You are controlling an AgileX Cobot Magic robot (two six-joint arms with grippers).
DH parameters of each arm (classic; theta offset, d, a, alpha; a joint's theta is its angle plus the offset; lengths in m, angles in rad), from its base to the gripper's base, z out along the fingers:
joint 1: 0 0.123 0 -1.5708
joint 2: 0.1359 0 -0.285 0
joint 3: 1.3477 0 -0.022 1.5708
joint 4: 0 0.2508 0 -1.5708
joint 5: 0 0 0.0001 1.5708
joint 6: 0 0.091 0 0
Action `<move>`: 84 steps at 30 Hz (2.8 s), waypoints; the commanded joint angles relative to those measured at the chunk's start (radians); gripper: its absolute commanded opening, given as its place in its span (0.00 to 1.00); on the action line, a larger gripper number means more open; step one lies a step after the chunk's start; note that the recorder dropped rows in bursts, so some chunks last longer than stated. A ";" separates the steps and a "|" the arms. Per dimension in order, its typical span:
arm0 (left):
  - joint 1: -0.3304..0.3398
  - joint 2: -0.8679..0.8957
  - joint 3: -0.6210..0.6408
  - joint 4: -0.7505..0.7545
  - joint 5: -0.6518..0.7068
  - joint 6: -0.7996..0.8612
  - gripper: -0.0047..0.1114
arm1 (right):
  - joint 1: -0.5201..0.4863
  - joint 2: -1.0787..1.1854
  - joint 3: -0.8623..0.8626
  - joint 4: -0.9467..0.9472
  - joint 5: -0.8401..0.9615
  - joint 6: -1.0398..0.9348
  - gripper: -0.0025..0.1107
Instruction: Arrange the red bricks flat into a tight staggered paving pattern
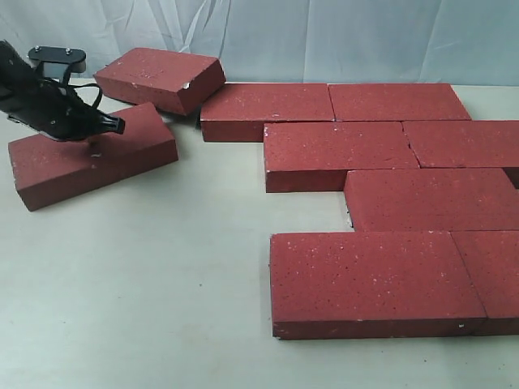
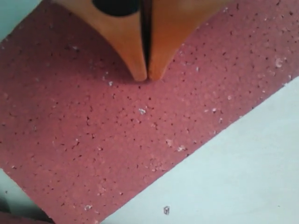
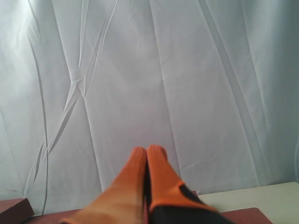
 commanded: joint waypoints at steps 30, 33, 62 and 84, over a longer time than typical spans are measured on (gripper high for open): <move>-0.220 -0.078 0.024 -0.258 0.471 0.553 0.04 | -0.004 -0.005 -0.009 -0.001 0.001 0.001 0.02; -0.220 -0.078 0.024 -0.269 0.491 0.572 0.04 | -0.004 -0.005 -0.009 -0.001 0.001 0.001 0.02; -0.365 -0.155 0.024 0.132 0.105 0.079 0.04 | -0.004 -0.005 -0.009 -0.002 0.001 0.001 0.02; -0.441 -0.088 0.024 0.171 0.113 0.082 0.04 | -0.004 -0.005 -0.009 -0.001 0.001 0.001 0.02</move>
